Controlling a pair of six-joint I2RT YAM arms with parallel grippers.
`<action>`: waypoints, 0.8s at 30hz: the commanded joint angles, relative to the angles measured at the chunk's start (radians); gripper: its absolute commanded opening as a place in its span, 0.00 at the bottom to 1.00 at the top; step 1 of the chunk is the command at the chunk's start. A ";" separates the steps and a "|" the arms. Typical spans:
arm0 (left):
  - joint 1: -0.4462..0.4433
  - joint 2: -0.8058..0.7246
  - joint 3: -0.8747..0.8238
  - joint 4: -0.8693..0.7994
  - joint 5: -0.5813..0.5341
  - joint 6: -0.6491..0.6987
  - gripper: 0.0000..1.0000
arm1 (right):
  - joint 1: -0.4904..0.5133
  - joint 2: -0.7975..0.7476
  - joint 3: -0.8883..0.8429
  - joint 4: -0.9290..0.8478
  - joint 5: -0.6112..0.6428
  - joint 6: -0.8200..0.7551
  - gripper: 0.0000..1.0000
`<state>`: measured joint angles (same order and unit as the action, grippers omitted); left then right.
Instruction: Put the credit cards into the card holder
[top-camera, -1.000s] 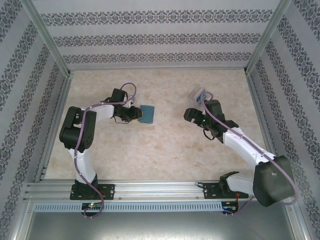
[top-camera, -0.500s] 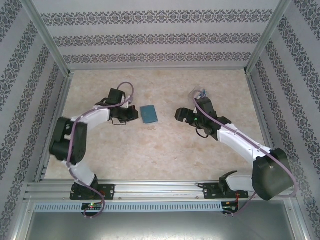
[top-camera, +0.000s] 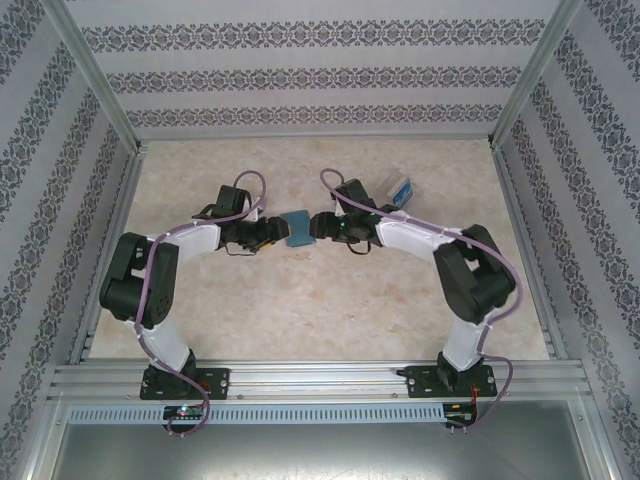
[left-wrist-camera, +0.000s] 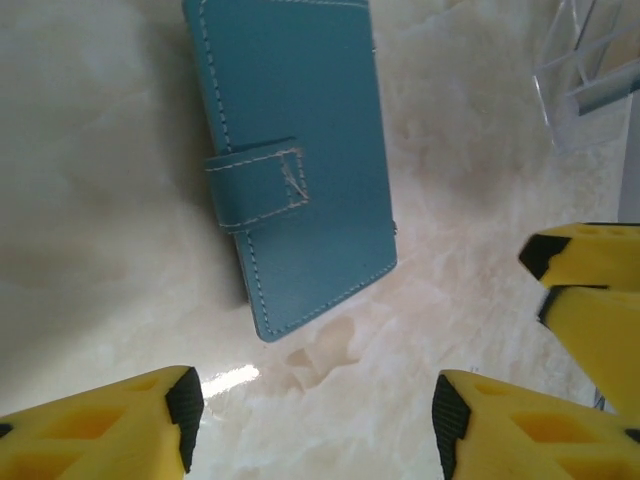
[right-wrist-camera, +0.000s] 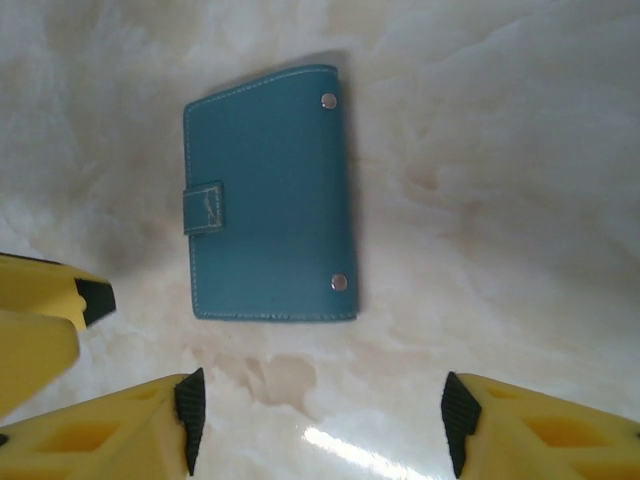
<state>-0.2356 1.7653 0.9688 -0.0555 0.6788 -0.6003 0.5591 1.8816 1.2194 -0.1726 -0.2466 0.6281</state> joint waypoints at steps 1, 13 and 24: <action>-0.004 0.036 0.021 0.126 0.053 -0.057 0.53 | -0.002 0.080 0.081 -0.013 -0.051 0.003 0.58; -0.017 0.164 0.051 0.146 0.035 -0.054 0.43 | 0.008 0.207 0.138 0.009 -0.118 0.039 0.42; -0.020 0.153 0.085 0.103 0.080 -0.014 0.16 | 0.042 0.225 0.112 0.090 -0.194 0.105 0.33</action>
<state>-0.2401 1.9373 1.0187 0.0673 0.7212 -0.6518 0.5652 2.0861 1.3350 -0.1440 -0.3683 0.7052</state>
